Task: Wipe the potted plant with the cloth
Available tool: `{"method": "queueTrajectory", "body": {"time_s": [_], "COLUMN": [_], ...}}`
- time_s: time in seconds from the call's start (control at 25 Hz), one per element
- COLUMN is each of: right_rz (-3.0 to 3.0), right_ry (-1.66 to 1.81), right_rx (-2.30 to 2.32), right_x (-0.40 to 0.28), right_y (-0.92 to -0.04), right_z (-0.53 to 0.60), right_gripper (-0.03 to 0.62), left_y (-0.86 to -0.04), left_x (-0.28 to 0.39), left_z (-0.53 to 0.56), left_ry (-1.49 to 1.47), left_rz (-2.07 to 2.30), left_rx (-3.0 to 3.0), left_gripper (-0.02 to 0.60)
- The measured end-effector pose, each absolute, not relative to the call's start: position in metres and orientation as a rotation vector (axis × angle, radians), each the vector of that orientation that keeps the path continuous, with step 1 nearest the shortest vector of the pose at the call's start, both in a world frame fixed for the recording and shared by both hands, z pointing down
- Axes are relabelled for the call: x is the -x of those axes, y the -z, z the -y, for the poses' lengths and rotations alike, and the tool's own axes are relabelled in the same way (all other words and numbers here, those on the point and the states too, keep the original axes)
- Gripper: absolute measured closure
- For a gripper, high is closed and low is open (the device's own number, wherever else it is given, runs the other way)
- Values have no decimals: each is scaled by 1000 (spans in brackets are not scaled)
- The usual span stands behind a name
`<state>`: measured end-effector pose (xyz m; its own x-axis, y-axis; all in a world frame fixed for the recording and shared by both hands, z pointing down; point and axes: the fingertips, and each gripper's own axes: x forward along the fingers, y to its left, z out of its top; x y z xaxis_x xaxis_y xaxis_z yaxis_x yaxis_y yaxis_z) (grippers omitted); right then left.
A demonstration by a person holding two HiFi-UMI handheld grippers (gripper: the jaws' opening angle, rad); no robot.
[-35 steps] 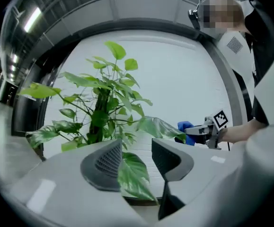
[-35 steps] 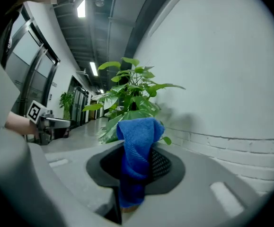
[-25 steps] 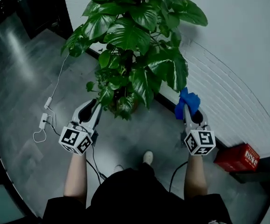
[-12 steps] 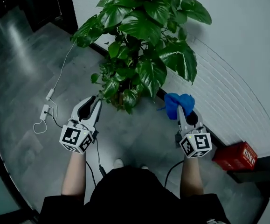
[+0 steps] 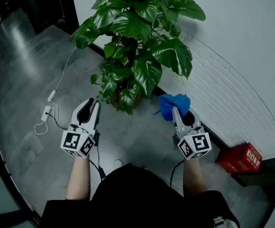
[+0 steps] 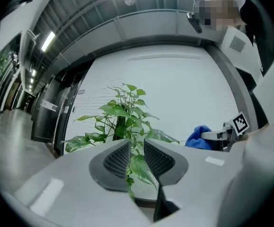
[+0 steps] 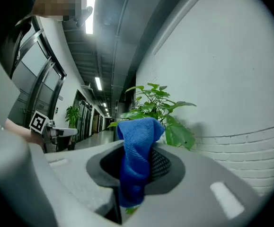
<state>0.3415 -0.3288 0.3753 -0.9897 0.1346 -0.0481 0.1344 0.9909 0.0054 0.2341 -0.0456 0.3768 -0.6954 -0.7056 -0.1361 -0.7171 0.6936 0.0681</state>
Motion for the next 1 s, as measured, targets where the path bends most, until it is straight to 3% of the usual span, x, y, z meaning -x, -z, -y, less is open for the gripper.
{"method": "queueTrajectory", "body": {"time_s": [1.0], "right_rz": [-3072], "right_ry": [196], "right_rx": [-320], "right_x": [-348], "right_y": [-412], "right_z": [353], "right_gripper": [507], "left_y": [-409], "left_x": [-239], "left_z": [76], "left_ry": [32], "left_rz": [-2879], "left_rx": [1115], "left_gripper": [485]}}
